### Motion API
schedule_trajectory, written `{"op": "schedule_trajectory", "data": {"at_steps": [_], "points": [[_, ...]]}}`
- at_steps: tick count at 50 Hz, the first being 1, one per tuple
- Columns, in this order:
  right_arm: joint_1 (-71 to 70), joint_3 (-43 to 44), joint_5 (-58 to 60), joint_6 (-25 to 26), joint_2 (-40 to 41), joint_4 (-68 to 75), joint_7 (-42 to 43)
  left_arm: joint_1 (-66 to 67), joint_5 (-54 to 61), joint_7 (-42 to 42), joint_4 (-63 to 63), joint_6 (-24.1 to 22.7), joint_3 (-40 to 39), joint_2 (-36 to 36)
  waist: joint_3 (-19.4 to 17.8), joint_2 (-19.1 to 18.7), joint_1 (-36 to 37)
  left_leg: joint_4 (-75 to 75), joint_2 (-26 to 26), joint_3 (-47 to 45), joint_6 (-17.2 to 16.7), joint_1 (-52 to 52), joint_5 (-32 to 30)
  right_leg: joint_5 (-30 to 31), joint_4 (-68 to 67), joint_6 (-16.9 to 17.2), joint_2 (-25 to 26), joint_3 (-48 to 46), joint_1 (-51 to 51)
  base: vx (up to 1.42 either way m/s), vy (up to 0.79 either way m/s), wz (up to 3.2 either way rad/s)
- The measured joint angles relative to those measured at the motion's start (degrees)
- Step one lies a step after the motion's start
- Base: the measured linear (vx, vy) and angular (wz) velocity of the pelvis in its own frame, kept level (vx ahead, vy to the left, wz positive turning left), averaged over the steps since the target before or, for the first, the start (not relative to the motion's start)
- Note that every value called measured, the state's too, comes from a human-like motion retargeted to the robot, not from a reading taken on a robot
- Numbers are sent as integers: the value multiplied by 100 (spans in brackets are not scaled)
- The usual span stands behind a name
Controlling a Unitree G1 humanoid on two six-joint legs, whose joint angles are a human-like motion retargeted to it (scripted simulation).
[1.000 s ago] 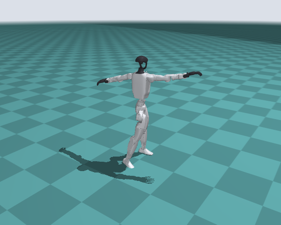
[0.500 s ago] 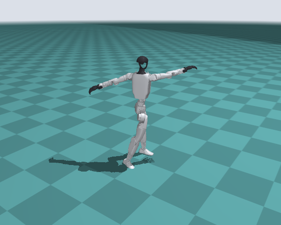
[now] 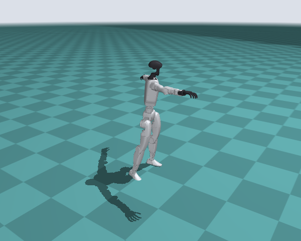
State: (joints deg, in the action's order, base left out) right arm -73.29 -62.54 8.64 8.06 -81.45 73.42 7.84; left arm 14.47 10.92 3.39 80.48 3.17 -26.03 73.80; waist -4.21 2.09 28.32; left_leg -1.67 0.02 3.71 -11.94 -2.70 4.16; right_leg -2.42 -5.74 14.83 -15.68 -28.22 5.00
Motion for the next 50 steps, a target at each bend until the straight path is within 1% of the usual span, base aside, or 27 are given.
{"op": "schedule_trajectory", "data": {"at_steps": [9, 18, 23, 28, 30, 33, 36, 38, 42, 45, 50], "points": [[1526, 1082, 170, 32, -114, 100, -177, -941, -388, -8, -28, -137, 760, 279, -62, -506, -1365, 136, 239, -1473, -104, 596, 224, 134, 30, 17, 182, 1496, -416, 2, 2, -151], [3023, 2470, 80, 52, -211, 157, -298, -2154, -493, 24, -170, -250, 1749, 645, -195, -978, -3057, 383, 384, -2813, -287, 1228, 296, 342, 204, 17, 555, 2793, -652, 3, -1, -136], [3928, 3353, -102, 127, -246, 253, -287, -2987, -531, 67, -354, -283, 2476, 873, -230, -1185, -4202, 383, 408, -3326, -304, 1427, 350, 380, 177, 17, 709, 3297, -769, 5, 0, -95], [4972, 4306, -402, 184, -218, 349, -396, -3977, -610, 62, -618, -275, 3500, 940, -189, -1389, -5404, 273, 464, -3713, -303, 1499, 427, 395, 141, 17, 840, 3685, -898, 7, -1, -73], [5436, 4677, -484, 196, -190, 369, -452, -4444, -636, 89, -734, -270, 3978, 895, -167, -1470, -5851, 229, 483, -3864, -292, 1515, 452, 404, 129, 17, 889, 3840, -958, 6, -1, -73], [6355, 5406, -524, 211, -87, 368, -543, -5439, -658, 152, -856, -260, 4934, 688, -135, -1562, -6385, 183, 493, -4118, -256, 1547, 473, 429, 117, 17, 967, 4100, -1058, 5, -1, -81], [7284, 6142, -543, 226, 125, 355, -640, -6393, -697, 160, -943, -264, 5815, 361, -109, -1609, -6788, 164, 511, -4414, -227, 1613, 477, 470, 127, -2, 1082, 4390, -1143, 4, -4, -93], [7803, 6555, -586, 234, 312, 342, -686, -6880, -752, 131, -991, -272, 6253, 120, -97, -1624, -7019, 156, 529, -4622, -213, 1668, 472, 506, 148, -21, 1174, 4587, -1186, 4, -7, -99], [8658, 7295, -839, 254, 774, 299, -697, -7621, -930, 33, -1011, -279, 6897, -357, -90, -1626, -7350, 146, 552, -5045, -184, 1781, 452, 605, 234, -37, 1352, 4989, -1245, 3, -8, -100], [9150, 7747, -1172, 287, 1165, 269, -706, -8019, -1035, -56, -975, -273, 7242, -655, -76, -1621, -7499, 135, 562, -5337, -163, 1850, 430, 695, 317, -27, 1468, 5268, -1279, 2, -8, -92], [9579, 8100, -1639, 355, 1707, 250, -867, -8446, -980, -220, -890, -231, 7530, -933, -13, -1621, -7624, 127, 575, -5703, -135, 1913, 383, 828, 422, 11, 1625, 5619, -1340, 1, -8, -70]]}}
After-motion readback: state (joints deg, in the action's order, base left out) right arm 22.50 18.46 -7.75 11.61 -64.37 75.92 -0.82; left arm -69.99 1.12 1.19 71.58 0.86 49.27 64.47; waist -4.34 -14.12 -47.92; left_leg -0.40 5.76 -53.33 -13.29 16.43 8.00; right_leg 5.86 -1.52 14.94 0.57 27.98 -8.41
